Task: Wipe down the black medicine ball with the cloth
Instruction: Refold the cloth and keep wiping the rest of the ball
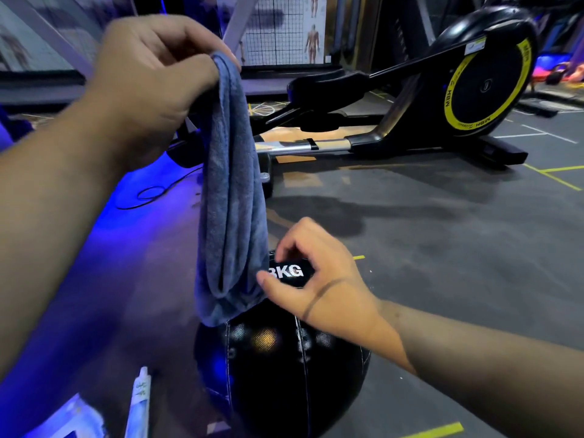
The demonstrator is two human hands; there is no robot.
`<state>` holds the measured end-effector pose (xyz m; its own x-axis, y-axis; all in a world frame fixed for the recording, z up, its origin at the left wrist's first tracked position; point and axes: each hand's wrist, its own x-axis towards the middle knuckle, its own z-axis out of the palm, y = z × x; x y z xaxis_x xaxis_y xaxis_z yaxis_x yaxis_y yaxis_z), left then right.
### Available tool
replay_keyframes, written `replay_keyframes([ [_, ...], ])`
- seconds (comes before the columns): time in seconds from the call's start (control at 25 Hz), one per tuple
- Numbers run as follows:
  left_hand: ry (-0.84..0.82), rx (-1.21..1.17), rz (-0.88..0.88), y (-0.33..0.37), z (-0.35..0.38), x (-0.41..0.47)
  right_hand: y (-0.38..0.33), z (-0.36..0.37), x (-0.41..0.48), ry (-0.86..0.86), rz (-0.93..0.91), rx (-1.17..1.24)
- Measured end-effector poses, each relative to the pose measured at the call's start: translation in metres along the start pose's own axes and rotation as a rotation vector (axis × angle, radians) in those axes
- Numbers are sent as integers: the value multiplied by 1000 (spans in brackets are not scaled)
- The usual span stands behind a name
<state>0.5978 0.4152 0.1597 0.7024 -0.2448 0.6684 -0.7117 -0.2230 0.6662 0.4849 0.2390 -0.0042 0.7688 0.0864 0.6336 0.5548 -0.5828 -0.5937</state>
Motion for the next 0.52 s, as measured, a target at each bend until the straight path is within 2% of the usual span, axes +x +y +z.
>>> replay_keyframes([
  [0.12,6,-10,4,12,9,-11,-4,11,-10,-130,-85,4],
  [0.2,-1,15,27,17,15,-16,0,19,-13,-208,-2,-104],
  [0.4,-33,57,20,15,20,-20,24,20,-12,-162,275,-198],
  [0.52,-2,25,-10,12,21,-20,34,17,-9,-171,303,-195],
])
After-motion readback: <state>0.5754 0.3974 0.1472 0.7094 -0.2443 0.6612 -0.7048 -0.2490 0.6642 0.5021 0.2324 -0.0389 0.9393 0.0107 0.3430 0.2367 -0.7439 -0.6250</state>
